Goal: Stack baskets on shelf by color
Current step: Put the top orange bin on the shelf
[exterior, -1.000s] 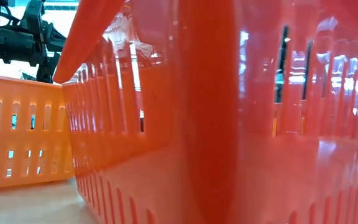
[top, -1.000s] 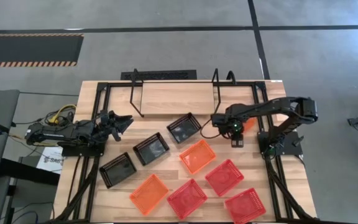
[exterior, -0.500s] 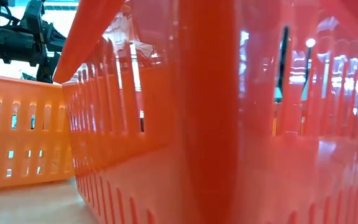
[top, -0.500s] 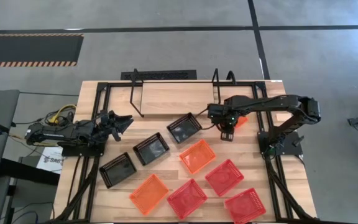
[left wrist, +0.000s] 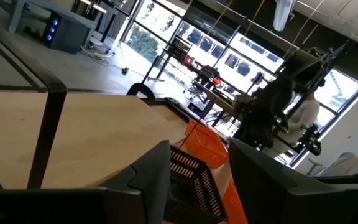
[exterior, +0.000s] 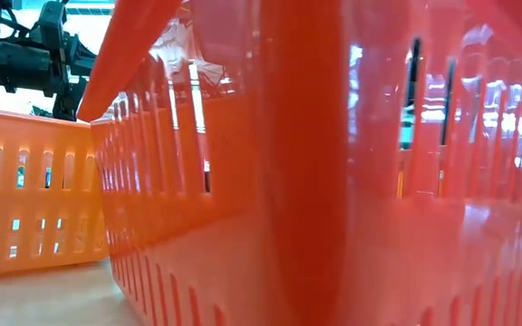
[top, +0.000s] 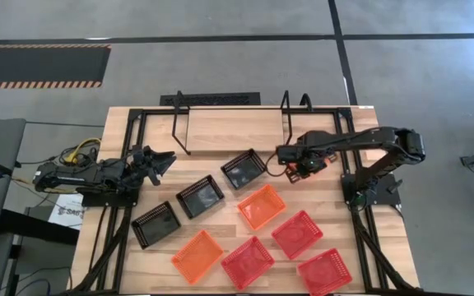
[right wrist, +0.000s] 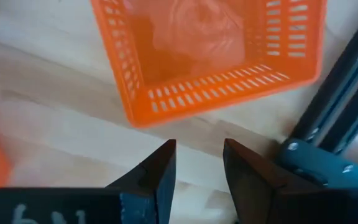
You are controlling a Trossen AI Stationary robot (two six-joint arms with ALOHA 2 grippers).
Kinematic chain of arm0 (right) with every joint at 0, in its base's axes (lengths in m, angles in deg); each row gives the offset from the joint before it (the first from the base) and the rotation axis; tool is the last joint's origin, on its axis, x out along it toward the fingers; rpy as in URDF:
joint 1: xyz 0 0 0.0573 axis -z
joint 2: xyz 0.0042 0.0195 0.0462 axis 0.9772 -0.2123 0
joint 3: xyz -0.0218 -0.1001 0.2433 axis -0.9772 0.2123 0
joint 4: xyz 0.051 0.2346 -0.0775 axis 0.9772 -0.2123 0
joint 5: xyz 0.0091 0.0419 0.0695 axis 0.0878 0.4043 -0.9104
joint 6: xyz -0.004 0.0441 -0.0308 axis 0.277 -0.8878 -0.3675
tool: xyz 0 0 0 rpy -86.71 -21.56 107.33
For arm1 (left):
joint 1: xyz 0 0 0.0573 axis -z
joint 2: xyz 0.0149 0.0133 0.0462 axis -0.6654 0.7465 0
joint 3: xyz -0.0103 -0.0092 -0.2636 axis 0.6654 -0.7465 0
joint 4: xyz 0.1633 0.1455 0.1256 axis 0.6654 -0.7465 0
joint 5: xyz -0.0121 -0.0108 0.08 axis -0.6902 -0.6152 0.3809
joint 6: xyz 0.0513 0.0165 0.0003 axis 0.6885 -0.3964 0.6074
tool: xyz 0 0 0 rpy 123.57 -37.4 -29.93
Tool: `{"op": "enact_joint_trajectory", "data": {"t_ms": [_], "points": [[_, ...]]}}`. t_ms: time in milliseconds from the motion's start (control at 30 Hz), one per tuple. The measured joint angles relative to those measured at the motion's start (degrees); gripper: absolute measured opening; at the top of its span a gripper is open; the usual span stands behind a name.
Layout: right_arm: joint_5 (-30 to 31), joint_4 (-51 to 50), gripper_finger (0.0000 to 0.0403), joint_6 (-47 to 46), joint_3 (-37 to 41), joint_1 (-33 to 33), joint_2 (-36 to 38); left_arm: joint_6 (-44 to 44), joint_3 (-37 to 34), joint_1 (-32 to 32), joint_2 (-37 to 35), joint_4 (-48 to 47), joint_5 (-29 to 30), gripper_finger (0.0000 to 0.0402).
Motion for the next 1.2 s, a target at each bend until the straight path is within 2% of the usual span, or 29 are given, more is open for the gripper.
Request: {"op": "enact_joint_trajectory", "data": {"t_ms": [167, 400, 567, 900, 1033, 1200], "points": [[0.1, -1.0, 0.0158, 13.7, 0.0, -0.3, 0.0, 0.3, 0.0, 0.0, 0.0, 0.0, 0.0, 0.0151], [-0.7, 8.5, 0.0157, 33.0, 0.0, 0.9, 0.0, 0.8, 0.0, 0.0, 0.0, 0.0, 0.0, 0.0151], [-5.2, 9.2, 0.0156, 47.8, 0.0, 3.1, 0.0, 0.8, 0.0, 0.0, 0.0, 0.0, 0.0, 0.0151], [-8.4, 3.8, 0.0152, 65.3, 0.6, 7.2, 1.3, 1.8, 0.0, 0.0, 0.0, 0.0, -0.1, 0.0151], [-8.5, 4.2, 0.0156, 68.1, 3.7, 8.2, 1.9, 3.1, 0.0, 0.0, 0.0, 0.0, -0.4, 0.0151], [-9.1, 10.6, 0.0158, 69.3, 8.3, 7.9, 2.6, 3.2, 0.0, 0.0, 0.0, 0.0, -0.4, 0.0151]]}}
